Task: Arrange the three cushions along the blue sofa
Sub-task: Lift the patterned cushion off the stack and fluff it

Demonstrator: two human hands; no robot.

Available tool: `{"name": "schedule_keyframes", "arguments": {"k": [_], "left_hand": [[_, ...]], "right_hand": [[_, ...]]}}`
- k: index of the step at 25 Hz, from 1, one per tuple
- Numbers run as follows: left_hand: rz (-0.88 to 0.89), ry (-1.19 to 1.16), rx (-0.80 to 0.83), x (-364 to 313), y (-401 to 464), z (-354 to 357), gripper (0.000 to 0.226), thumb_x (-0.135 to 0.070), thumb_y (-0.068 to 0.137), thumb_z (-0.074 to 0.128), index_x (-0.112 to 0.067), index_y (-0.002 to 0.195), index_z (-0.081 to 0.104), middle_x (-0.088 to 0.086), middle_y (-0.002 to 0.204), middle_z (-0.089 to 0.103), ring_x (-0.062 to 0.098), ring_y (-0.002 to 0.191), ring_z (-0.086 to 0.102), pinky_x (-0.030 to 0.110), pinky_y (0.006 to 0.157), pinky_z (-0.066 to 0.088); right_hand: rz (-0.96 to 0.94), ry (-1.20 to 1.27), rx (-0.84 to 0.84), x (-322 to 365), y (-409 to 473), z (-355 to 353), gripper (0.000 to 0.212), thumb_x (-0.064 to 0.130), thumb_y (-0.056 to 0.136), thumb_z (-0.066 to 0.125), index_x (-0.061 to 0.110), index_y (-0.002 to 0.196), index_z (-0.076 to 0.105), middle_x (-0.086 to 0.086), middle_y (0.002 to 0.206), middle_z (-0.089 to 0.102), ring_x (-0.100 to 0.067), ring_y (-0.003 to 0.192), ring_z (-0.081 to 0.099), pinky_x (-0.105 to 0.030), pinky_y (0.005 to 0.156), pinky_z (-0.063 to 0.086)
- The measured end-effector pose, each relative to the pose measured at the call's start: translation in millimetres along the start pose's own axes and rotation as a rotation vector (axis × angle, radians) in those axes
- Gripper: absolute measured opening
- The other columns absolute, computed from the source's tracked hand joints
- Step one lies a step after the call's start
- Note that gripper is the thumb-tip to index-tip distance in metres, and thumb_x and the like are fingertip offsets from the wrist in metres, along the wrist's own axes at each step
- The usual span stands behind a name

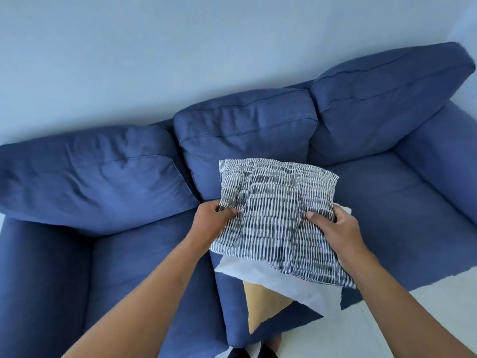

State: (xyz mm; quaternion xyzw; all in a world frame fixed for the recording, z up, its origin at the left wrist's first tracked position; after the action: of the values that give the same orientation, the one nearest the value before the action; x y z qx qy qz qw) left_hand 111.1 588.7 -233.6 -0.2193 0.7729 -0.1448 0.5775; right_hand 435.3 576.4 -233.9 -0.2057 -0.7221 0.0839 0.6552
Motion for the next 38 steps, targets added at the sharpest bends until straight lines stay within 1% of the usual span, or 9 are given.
{"name": "schedule_keyframes", "arguments": {"k": [3,7,12,19,24,27,29,34,38], "left_hand": [[0.000,-0.065,-0.104,3.4,-37.1,-43.5,0.022,-0.019,0.092,0.076,0.003,0.091,0.076,0.025,0.087,0.079,0.027,0.074,0.069,0.044,0.073,0.058],[-0.069,-0.170,-0.252,34.6,-85.1,-101.9,0.010,-0.016,0.090,0.079,-0.013,0.081,0.082,0.004,0.078,0.083,0.015,0.067,0.076,0.026,0.061,0.061],[-0.212,-0.290,-0.389,89.0,-138.4,-166.6,0.011,-0.014,0.091,0.078,-0.013,0.082,0.084,0.015,0.089,0.084,0.030,0.077,0.080,0.044,0.079,0.066],[-0.313,-0.419,-0.397,157.4,-171.0,-250.8,0.012,-0.019,0.090,0.079,-0.015,0.080,0.085,0.019,0.093,0.084,0.034,0.080,0.082,0.039,0.067,0.065],[-0.311,-0.448,-0.258,198.0,-156.9,-324.4,0.012,-0.022,0.092,0.078,-0.013,0.095,0.084,0.021,0.105,0.082,0.039,0.094,0.081,0.047,0.081,0.066],[-0.325,-0.398,-0.097,228.5,-138.1,-373.4,0.026,-0.023,0.093,0.078,-0.008,0.113,0.078,0.022,0.112,0.081,0.043,0.105,0.077,0.050,0.089,0.064],[-0.360,-0.410,-0.048,249.9,-123.1,-404.0,0.030,-0.017,0.094,0.076,-0.003,0.121,0.074,0.026,0.116,0.078,0.046,0.107,0.075,0.053,0.092,0.061],[-0.436,-0.471,-0.022,278.7,-78.9,-450.5,0.027,-0.010,0.097,0.071,-0.002,0.122,0.072,0.031,0.120,0.075,0.035,0.087,0.078,0.043,0.074,0.067],[-0.502,-0.444,-0.004,301.8,-30.4,-459.8,0.027,-0.011,0.096,0.072,-0.003,0.122,0.073,0.027,0.117,0.077,0.035,0.090,0.078,0.046,0.076,0.067]], "right_hand": [[-0.045,-0.005,0.153,24.8,-0.4,30.9,0.014,0.021,0.089,0.081,0.026,0.101,0.077,0.017,0.089,0.084,-0.006,0.076,0.080,-0.018,0.060,0.059],[-0.042,-0.038,0.328,34.2,-8.9,94.1,0.010,0.021,0.090,0.081,0.020,0.099,0.079,0.004,0.086,0.085,-0.016,0.073,0.082,-0.025,0.059,0.062],[0.016,-0.083,0.513,18.0,-45.7,176.3,0.011,0.022,0.092,0.078,0.015,0.101,0.078,0.000,0.087,0.086,-0.021,0.074,0.083,-0.036,0.071,0.062],[0.196,-0.014,0.689,0.9,-85.1,268.0,0.019,0.019,0.089,0.081,0.010,0.106,0.082,-0.018,0.099,0.084,-0.035,0.083,0.083,-0.036,0.066,0.065],[0.267,-0.018,0.663,-18.8,-106.4,342.0,0.029,0.027,0.074,0.086,0.014,0.100,0.085,-0.022,0.108,0.082,-0.038,0.090,0.081,-0.048,0.084,0.064],[0.290,-0.105,0.615,-33.4,-112.1,390.7,0.034,0.027,0.082,0.084,0.012,0.112,0.082,-0.016,0.112,0.083,-0.040,0.107,0.077,-0.058,0.107,0.054],[0.293,-0.151,0.598,-39.1,-113.6,421.8,0.036,0.027,0.086,0.082,0.012,0.118,0.079,-0.012,0.116,0.082,-0.036,0.113,0.075,-0.057,0.112,0.050],[0.446,-0.108,0.480,-59.1,-112.3,463.9,0.026,0.021,0.088,0.083,0.008,0.111,0.081,-0.022,0.112,0.081,-0.042,0.101,0.079,-0.058,0.094,0.061],[0.554,-0.102,0.425,-85.9,-89.2,486.5,0.028,0.019,0.088,0.082,0.005,0.112,0.080,-0.026,0.112,0.079,-0.040,0.089,0.081,-0.051,0.077,0.065]]}}
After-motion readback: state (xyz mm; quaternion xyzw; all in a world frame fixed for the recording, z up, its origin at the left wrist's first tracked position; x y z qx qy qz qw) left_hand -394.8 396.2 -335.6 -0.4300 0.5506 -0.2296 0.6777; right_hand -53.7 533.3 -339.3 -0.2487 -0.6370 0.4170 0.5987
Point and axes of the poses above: each hand's wrist, its own y-axis towards the middle knuckle, its own z-axis out of the palm, x = y × z, the point moved 6 cm from there along y, towards the middle knuckle
